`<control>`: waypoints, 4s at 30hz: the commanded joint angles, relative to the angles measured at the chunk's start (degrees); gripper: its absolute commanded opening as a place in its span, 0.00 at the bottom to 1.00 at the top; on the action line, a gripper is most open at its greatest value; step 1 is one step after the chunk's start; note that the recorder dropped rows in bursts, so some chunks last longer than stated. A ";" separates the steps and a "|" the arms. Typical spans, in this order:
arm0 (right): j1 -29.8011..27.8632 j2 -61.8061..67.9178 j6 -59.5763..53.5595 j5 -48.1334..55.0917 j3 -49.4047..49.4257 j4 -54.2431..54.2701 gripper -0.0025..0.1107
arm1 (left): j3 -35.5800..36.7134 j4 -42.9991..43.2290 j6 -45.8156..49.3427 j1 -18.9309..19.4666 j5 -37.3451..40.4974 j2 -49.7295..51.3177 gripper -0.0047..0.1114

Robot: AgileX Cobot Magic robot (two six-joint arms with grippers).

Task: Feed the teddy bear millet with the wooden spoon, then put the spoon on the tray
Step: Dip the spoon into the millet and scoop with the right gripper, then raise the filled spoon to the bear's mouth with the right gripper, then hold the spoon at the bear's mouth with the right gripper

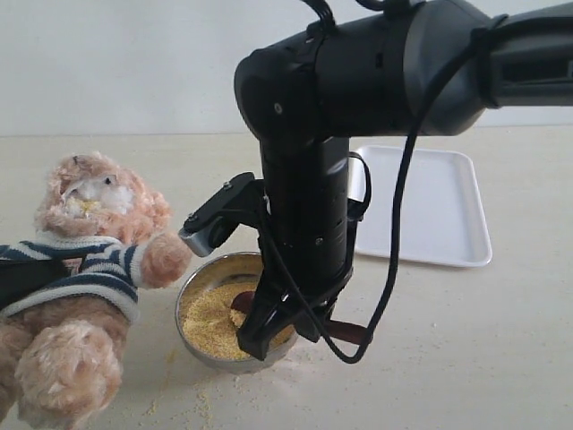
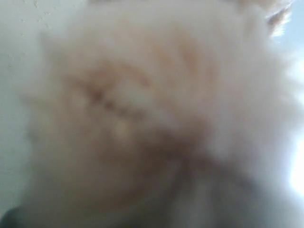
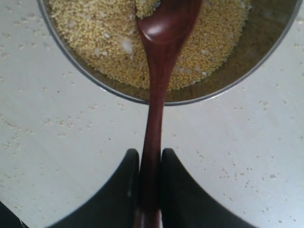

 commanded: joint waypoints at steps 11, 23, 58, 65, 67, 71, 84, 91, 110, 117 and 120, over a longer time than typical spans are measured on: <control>-0.61 -5.11 -2.19 0.16 -1.39 0.54 0.02 | 0.07 -0.49 0.88 0.10 0.02 -0.41 0.08; -0.61 -5.92 -3.06 0.16 -6.44 0.75 0.02 | 0.07 5.92 -4.15 0.10 -4.63 -0.41 0.08; 0.64 2.23 -18.52 -4.53 -17.89 14.09 0.02 | 3.05 6.84 -5.23 0.10 0.22 -0.41 0.08; 5.87 2.23 -15.51 -4.53 -17.89 -4.21 0.02 | 3.05 6.84 -5.23 0.10 0.22 -0.41 0.08; 7.21 2.23 -14.23 -5.10 -17.89 -8.12 0.02 | 3.05 6.84 -5.23 0.10 0.22 -0.41 0.08; 9.48 2.23 -12.86 -6.67 -17.89 -12.99 0.02 | 3.05 6.84 -5.23 0.10 0.22 -0.41 0.08; 13.06 2.23 -8.46 -3.68 -17.89 -24.57 0.02 | 3.05 5.94 -5.11 0.10 1.40 -0.41 0.08; 13.06 2.23 -4.96 -3.62 -17.89 -25.15 0.02 | 3.05 5.57 -4.04 0.10 1.64 -0.41 0.08; 13.06 2.23 -0.47 -3.85 -17.89 -25.18 0.02 | 3.05 5.07 -3.50 0.10 1.64 -0.41 0.08; 13.06 2.23 0.17 -3.79 -17.89 -25.18 0.02 | 3.05 5.07 -3.50 0.10 1.64 -0.41 0.08; 13.06 1.56 0.49 -3.27 -17.89 -25.18 0.02 | 3.05 5.07 -3.50 0.10 1.64 -0.41 0.08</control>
